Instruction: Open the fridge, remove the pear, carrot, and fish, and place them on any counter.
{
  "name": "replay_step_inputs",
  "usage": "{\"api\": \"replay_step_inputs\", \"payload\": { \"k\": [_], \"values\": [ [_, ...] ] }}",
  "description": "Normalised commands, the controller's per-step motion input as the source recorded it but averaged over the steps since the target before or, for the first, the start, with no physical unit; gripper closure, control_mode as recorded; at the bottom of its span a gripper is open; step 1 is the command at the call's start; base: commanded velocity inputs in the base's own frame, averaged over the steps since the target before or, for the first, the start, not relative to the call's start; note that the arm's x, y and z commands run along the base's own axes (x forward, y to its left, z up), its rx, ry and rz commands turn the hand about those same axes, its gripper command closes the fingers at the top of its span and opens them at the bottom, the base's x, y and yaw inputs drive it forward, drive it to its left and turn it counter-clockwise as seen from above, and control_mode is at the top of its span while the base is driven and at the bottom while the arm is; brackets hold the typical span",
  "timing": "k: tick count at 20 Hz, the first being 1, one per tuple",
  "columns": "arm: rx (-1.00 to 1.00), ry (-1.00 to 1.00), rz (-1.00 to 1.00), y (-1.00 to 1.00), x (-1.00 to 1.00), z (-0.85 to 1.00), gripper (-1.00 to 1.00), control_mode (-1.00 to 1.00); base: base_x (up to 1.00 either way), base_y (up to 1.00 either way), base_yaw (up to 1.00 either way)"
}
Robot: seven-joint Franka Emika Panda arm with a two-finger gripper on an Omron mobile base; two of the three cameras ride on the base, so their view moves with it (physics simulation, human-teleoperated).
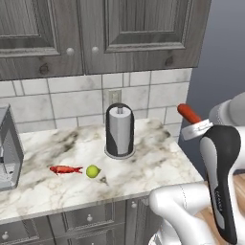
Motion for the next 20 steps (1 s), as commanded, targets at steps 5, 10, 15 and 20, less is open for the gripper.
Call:
{"api": "replay_step_inputs", "payload": {
  "k": [5,10,15,20],
  "values": [
    [-0.04,0.32,0.13,0.0,0.47,-0.52,1.0,-1.0,0.0,0.0,0.0],
    [-0.01,0.17,0.14,0.0,0.56,-0.44,1.0,-1.0,0.0,0.0,0.0],
    [-0.02,0.12,0.15,0.0,0.55,-0.5,1.0,-1.0,0.0,0.0,0.0],
    [-0.1,0.03,0.06,0.0,0.26,-0.61,1.0,-1.0,0.0,0.0,0.0]
  ]
}}
